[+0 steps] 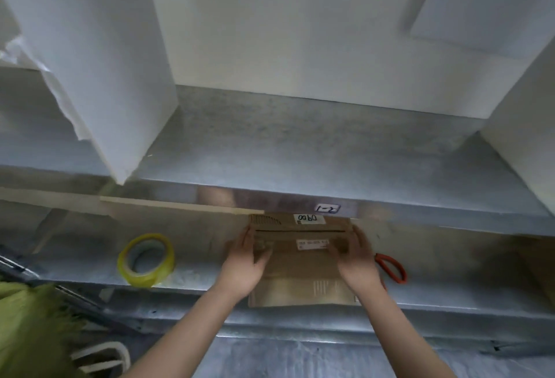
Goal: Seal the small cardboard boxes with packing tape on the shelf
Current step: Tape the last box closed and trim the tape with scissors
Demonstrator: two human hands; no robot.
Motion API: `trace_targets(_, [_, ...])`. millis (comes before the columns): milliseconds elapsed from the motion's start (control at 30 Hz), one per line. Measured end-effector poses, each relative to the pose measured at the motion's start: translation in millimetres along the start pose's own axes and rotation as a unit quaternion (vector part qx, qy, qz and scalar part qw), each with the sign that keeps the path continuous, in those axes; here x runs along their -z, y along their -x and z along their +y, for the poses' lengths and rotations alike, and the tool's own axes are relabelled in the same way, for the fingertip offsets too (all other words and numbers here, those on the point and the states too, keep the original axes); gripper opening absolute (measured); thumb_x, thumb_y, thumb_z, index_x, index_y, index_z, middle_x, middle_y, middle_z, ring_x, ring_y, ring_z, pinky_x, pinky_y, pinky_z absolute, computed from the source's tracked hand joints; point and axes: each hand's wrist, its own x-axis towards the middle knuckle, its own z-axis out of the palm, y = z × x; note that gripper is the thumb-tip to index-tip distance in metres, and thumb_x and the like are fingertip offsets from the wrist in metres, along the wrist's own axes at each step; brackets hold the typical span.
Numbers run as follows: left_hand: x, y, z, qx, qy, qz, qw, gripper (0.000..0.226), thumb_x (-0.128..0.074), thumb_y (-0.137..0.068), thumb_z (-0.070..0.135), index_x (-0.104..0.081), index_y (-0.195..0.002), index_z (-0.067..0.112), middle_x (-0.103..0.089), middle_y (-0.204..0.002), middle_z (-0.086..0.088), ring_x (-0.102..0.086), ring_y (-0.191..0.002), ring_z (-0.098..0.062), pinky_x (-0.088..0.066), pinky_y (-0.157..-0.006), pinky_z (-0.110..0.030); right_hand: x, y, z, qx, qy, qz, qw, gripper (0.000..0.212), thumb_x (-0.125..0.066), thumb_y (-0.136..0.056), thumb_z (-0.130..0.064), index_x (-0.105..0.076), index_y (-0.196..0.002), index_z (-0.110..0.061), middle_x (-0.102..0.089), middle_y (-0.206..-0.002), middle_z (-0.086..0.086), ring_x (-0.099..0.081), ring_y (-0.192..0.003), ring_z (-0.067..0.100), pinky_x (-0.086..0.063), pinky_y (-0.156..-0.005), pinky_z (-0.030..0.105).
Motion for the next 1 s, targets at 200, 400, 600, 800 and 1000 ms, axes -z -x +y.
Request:
trace_targets(200, [-26,10,9,0.047,0.074,0.067,0.994,0.072,-0.061,-0.093,0.034,-0.025,-0.152,0.016,-0.030,-0.156,-0.005,-0.032,-0.141,-0.022,-0.029,-0.111,-0.027,3,-8,34,-0.012,-0.092,-0.060,0.994,0.064,-0.071,-0.085,-0.041,-0.044,-0.141,-0.026,-0.027,-0.154,0.000,-0.036,-0.139,0.023,-0.041,-0.107,0.038])
trace_targets(400, [-45,49,-5,0.066,0.078,0.128,0.987,0.050,-0.060,-0.093,0.038,-0.047,-0.139,0.023,-0.050,-0.133,-0.001,-0.052,-0.120,-0.020,-0.039,-0.093,-0.027,-4,-4,52,0.094,-0.063,-0.070,0.991,0.066,-0.068,-0.085,-0.049,-0.046,-0.143,-0.025,-0.024,-0.156,0.002,-0.021,-0.145,0.019,-0.024,-0.117,0.030])
trace_targets(600, [-34,48,-5,0.110,-0.152,0.105,0.977,0.044,-0.035,-0.101,0.047,-0.038,-0.137,0.022,-0.069,-0.105,-0.009,-0.065,-0.095,-0.031,-0.048,-0.069,-0.036,-4,-26,44,0.129,-0.055,-0.140,0.980,0.071,-0.062,-0.087,-0.055,-0.034,-0.148,-0.031,-0.013,-0.159,-0.007,-0.023,-0.144,0.018,-0.027,-0.115,0.033])
trace_targets(800, [2,31,-25,0.049,-0.014,0.033,0.998,0.056,-0.053,-0.098,0.029,-0.029,-0.148,0.028,-0.026,-0.156,-0.004,-0.024,-0.144,-0.023,-0.022,-0.117,-0.037,-4,-42,42,0.144,-0.010,-0.202,0.969,0.071,-0.055,-0.088,-0.061,-0.024,-0.150,-0.041,-0.002,-0.161,-0.016,-0.005,-0.148,0.022,-0.017,-0.119,0.042])
trace_targets(1000, [1,41,-18,0.080,0.053,-0.076,0.992,0.074,-0.070,-0.079,0.053,-0.032,-0.142,0.046,-0.006,-0.156,0.005,-0.014,-0.146,-0.020,-0.017,-0.114,-0.028,-8,-23,38,0.146,0.006,0.008,0.989,0.041,-0.067,-0.082,-0.053,-0.058,-0.117,-0.035,-0.043,-0.132,0.002,-0.036,-0.122,0.031,-0.041,-0.093,0.039])
